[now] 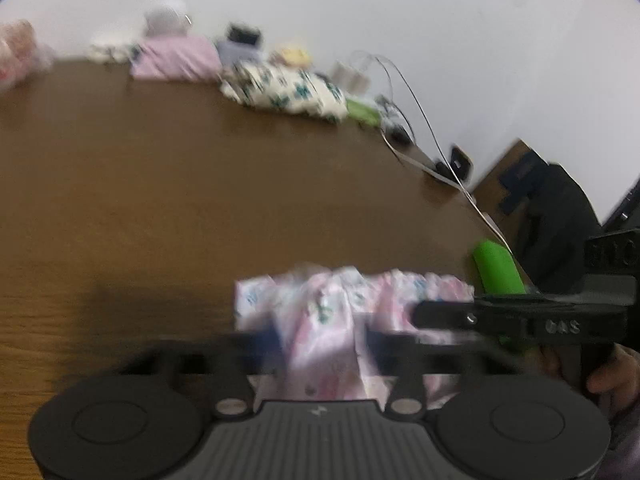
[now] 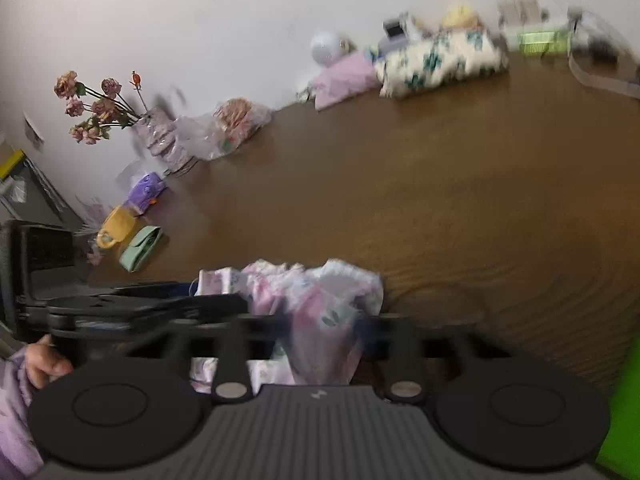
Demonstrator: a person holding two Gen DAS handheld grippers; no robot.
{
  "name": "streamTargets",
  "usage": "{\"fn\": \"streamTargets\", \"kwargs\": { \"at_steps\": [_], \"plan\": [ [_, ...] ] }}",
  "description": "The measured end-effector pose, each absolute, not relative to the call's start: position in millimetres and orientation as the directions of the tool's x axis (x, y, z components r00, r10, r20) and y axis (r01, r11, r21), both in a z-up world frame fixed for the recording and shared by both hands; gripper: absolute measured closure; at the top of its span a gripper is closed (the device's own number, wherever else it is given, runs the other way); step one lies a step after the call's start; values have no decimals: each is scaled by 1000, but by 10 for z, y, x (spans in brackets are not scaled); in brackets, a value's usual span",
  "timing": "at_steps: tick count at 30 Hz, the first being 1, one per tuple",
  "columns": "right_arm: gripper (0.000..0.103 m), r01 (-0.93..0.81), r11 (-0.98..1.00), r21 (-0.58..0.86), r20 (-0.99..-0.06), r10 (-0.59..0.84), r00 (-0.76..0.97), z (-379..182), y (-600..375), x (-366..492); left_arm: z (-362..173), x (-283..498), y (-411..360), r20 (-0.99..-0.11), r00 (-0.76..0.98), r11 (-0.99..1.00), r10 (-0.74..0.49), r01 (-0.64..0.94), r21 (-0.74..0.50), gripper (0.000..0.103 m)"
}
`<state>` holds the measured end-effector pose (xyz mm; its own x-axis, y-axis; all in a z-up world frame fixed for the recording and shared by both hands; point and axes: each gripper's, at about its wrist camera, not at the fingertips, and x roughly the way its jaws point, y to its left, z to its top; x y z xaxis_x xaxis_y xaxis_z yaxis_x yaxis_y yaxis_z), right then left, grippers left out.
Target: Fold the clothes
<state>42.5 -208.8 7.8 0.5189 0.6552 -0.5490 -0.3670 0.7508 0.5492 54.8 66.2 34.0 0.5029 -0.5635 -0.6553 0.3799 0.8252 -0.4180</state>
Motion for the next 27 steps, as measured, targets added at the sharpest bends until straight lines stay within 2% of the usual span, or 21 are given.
{"fn": "streamTargets", "kwargs": {
  "at_steps": [3,5,7,8,9,10,11,13,15,17,18,19,22,25,27],
  "plan": [
    [95,-458,703,545,-482,709,515,143,-2163,253,449,346,721,-597,542,806,-592,421,-417,99],
    [95,-564,665,489,-417,746,519,285,-2232,43,585,68,781,-516,579,775,-632,498,-389,98],
    [95,-682,611,402,-355,791,499,418,-2294,-218,670,-273,799,-437,620,756,-652,577,-309,94],
    [94,-728,593,345,-348,801,488,463,-2305,-350,661,-388,769,-439,636,767,-634,587,-258,88],
    [92,-733,614,293,-372,779,505,480,-2281,-425,632,-478,726,-457,652,785,-605,585,-205,74],
    [84,-717,653,246,-404,741,536,485,-2243,-465,603,-568,682,-472,668,799,-575,581,-152,64],
    [68,-698,688,197,-434,700,567,490,-2205,-505,556,-602,656,-507,682,826,-527,553,-115,49],
    [57,-648,750,135,-433,632,642,534,-2219,-569,557,-655,738,-520,713,864,-471,491,-109,54],
    [56,-655,750,98,-366,639,677,657,-2324,-729,613,-750,860,-499,741,884,-448,451,-125,54],
    [56,-719,690,78,-297,705,644,786,-2412,-942,736,-928,987,-428,742,849,-517,508,-146,51],
    [56,-755,653,63,-293,735,611,817,-2398,-1031,766,-989,978,-413,727,826,-548,549,-129,50],
    [56,-792,609,47,-308,763,568,828,-2348,-1109,784,-1037,949,-407,712,804,-572,585,-107,50],
    [59,-845,533,50,-405,784,471,653,-2078,-1154,635,-998,741,-470,667,778,-578,625,-69,50],
    [75,-791,607,77,-529,697,484,322,-1811,-934,479,-951,566,-533,640,772,-553,634,-41,53],
    [76,-743,645,178,-564,686,460,120,-1834,-740,467,-1009,542,-525,626,750,-576,660,-36,51]
  ]
}}
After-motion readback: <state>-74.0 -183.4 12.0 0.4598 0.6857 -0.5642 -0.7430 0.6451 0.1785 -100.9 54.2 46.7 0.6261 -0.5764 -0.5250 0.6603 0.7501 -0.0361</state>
